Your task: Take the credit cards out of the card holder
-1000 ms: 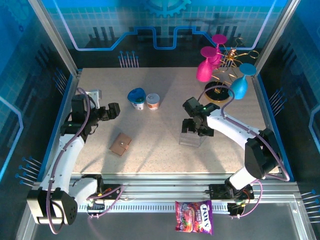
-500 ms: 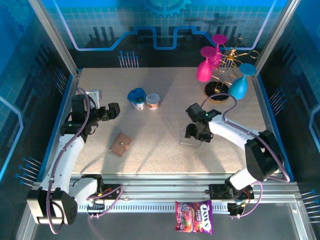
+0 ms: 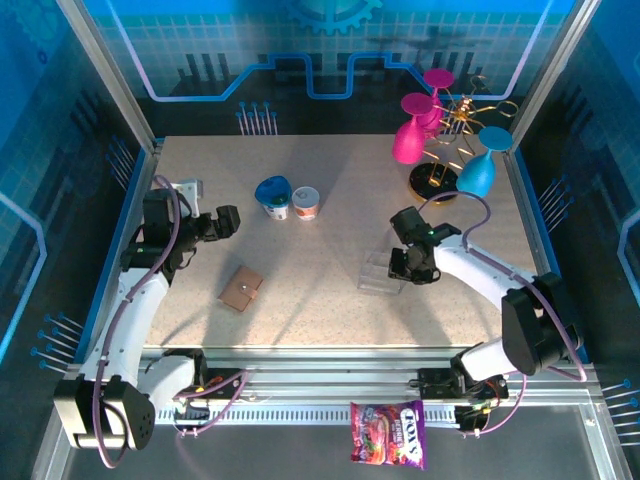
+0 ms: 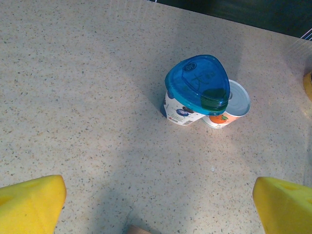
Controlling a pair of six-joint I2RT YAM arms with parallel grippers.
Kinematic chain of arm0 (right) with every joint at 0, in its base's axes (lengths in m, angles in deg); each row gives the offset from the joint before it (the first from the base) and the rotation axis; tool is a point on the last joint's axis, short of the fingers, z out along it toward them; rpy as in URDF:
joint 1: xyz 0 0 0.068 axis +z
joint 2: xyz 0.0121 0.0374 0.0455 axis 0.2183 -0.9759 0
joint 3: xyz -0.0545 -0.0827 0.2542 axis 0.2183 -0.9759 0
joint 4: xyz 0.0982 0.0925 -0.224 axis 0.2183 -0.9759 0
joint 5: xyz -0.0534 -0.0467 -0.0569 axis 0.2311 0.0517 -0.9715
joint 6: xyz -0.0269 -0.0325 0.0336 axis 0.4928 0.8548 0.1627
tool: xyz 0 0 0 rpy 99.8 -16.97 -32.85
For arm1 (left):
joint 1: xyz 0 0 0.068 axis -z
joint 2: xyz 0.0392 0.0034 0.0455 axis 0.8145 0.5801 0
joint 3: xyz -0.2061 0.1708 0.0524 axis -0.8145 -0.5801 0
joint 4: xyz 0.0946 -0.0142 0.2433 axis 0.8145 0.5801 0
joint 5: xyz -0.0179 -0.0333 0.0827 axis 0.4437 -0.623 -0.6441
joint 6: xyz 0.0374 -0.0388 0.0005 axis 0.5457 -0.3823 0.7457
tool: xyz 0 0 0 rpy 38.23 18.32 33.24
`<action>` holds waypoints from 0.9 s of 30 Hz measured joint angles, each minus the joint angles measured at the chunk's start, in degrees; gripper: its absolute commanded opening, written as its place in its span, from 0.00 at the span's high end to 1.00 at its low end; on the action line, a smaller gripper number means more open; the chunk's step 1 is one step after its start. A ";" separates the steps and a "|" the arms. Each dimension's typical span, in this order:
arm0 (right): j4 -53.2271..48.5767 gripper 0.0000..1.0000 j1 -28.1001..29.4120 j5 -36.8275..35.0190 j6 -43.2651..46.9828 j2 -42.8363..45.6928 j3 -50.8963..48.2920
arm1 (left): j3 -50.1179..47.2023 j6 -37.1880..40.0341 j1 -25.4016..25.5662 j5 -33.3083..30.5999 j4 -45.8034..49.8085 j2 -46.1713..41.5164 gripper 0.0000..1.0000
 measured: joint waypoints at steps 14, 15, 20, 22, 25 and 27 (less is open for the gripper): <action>3.37 0.78 -1.05 1.14 2.91 -1.46 -2.29 | -0.02 -1.38 0.00 -0.42 0.00 0.00 0.01; 3.45 0.80 -1.05 1.14 3.02 -1.66 -2.49 | 0.00 -1.38 0.00 -0.42 0.00 0.00 0.01; 4.11 0.84 -1.05 1.55 3.67 -1.77 -2.56 | 0.00 -1.38 0.00 -0.44 0.00 0.00 0.01; 4.26 0.86 -1.05 1.75 3.82 -1.77 -2.56 | 0.00 -1.38 0.00 -0.44 0.00 0.00 0.01; 4.28 0.87 -1.05 1.75 3.85 -1.77 -2.54 | 0.00 -1.40 0.00 -0.42 0.00 0.00 0.01; 4.26 0.89 -1.05 1.73 3.91 -1.77 -2.54 | 0.00 -1.42 0.00 -0.39 0.00 0.00 0.01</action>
